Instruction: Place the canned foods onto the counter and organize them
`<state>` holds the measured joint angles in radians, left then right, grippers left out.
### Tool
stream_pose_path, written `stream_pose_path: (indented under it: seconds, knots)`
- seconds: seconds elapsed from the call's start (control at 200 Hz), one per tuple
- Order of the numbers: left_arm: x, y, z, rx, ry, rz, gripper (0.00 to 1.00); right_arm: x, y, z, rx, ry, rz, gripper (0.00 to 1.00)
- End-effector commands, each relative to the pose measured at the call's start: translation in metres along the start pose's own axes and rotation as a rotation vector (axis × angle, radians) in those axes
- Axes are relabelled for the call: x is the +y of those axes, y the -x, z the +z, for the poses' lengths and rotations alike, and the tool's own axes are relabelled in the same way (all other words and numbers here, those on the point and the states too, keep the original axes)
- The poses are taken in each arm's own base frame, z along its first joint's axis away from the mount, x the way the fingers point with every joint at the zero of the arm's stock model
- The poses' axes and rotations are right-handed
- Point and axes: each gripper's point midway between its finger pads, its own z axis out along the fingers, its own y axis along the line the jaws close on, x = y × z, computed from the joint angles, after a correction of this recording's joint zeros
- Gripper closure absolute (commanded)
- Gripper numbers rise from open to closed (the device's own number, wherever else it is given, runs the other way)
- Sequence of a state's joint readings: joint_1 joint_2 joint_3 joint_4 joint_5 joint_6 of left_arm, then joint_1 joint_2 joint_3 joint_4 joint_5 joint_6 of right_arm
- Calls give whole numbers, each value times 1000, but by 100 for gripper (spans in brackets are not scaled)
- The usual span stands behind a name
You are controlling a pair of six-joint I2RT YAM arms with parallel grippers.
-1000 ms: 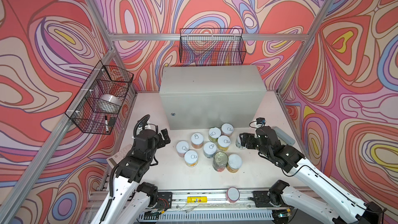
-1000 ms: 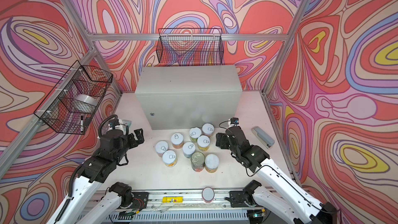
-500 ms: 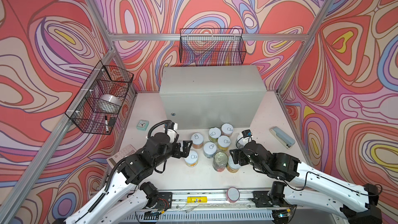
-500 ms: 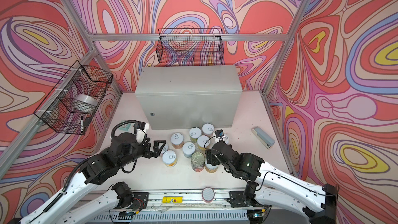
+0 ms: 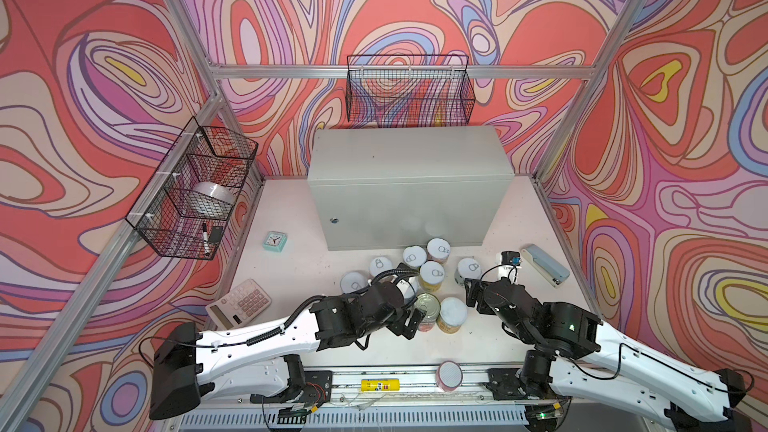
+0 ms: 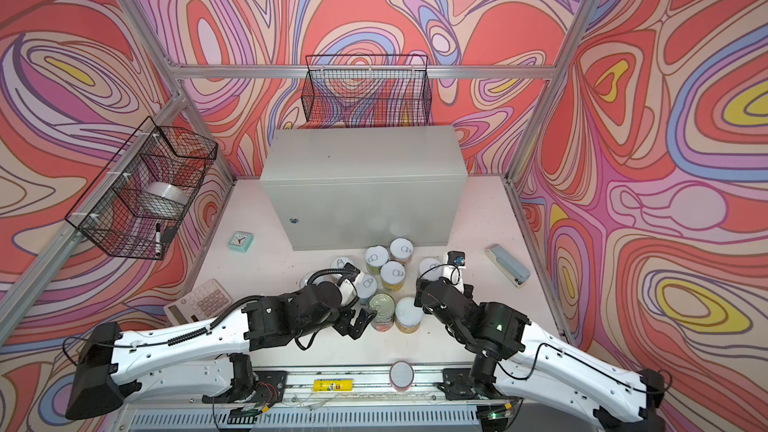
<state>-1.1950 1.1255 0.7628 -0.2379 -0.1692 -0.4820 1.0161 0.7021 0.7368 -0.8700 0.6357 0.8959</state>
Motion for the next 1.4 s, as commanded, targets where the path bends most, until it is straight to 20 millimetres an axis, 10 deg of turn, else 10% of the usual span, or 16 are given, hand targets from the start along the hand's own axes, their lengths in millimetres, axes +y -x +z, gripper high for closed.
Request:
stream_pose_path:
  seconds: [0.0, 0.836, 1.392]
  knots:
    - [-13, 7, 9, -59, -34, 18, 0, -13, -2, 3, -23, -50, -8, 4]
    - [-15, -31, 78, 42, -5, 16, 0, -12, -9, 15, -29, -74, -28, 2]
    - [7, -22, 95, -6, 82, -50, 1, -15, -12, 18, -40, -82, -32, 2]
